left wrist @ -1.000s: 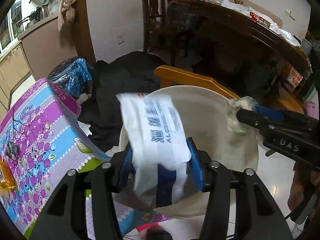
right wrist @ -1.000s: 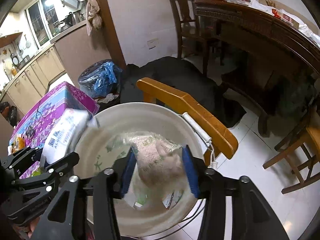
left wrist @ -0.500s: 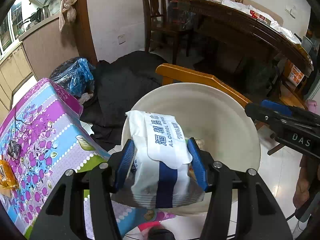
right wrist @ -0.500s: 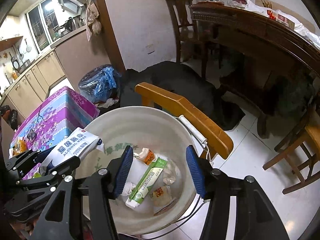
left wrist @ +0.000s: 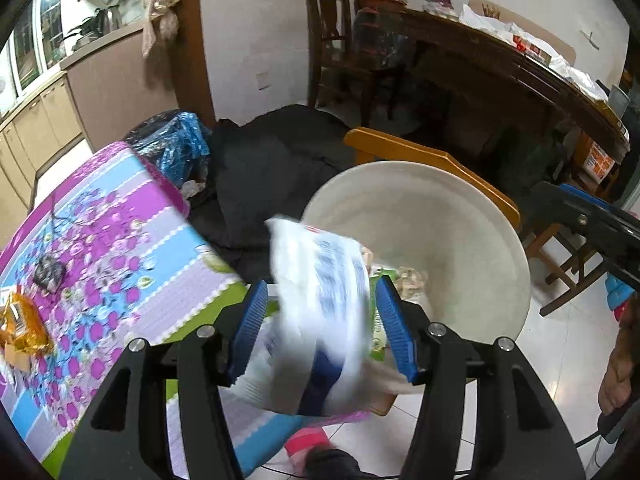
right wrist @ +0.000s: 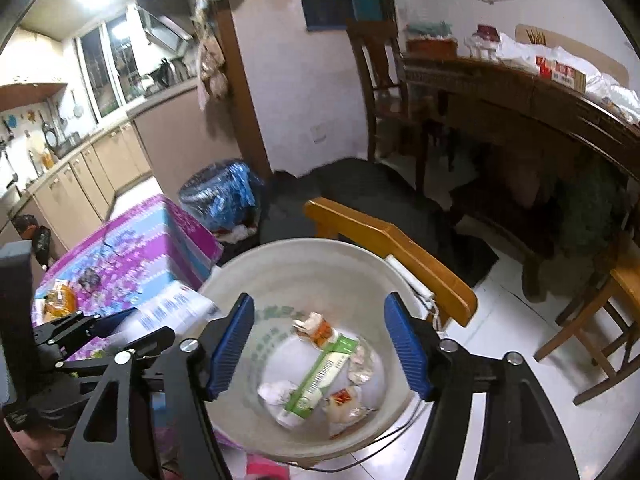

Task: Collect trash
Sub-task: 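Move both tools back over the table toward the remaining items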

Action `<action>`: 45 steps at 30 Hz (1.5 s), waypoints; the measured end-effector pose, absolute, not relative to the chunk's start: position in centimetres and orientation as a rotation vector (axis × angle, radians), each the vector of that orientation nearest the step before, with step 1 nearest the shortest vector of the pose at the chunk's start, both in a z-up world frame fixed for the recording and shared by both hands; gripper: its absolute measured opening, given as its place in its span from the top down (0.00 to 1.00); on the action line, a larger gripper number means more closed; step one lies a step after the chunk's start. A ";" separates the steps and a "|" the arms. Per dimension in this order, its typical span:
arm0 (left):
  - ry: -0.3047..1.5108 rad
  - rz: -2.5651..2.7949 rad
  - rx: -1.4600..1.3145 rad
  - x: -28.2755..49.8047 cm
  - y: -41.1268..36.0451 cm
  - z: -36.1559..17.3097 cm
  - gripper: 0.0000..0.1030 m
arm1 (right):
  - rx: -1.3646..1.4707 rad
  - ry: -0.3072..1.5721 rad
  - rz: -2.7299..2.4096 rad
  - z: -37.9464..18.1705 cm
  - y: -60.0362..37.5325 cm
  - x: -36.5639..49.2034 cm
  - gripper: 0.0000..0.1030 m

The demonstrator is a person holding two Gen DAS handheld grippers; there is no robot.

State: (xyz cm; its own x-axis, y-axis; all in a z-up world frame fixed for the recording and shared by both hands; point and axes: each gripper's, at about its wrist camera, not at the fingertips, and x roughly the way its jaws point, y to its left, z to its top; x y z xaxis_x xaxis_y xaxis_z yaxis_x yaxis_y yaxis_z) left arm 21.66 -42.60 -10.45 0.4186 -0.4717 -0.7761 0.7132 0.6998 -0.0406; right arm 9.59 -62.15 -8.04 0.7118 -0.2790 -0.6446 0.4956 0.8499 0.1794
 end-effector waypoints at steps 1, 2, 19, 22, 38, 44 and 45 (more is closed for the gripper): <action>0.851 -0.753 0.311 21.7 -42.0 -10.2 0.45 | 0.353 0.633 -0.435 -7.8 -61.6 9.4 0.29; 0.844 -0.746 0.303 21.7 -41.3 -10.0 0.44 | 0.353 0.610 -0.426 -7.5 -60.8 9.1 0.26; 0.676 -0.533 0.191 23.1 -24.1 -6.0 0.24 | 0.167 0.392 -0.179 -3.0 -45.7 9.0 0.09; 0.708 -0.435 0.155 25.0 -19.1 -7.1 0.24 | 0.159 0.408 -0.109 -3.5 -43.3 9.9 0.09; 0.783 -0.076 -0.034 30.4 1.6 -10.0 0.24 | 0.123 0.499 0.168 -5.5 -30.9 16.8 0.09; 0.804 -0.045 -0.062 31.6 4.1 -11.0 0.24 | 0.111 0.561 0.278 -7.5 -25.0 19.4 0.09; 0.807 -0.046 -0.057 31.7 4.2 -11.1 0.24 | 0.112 0.570 0.287 -7.8 -24.3 19.7 0.09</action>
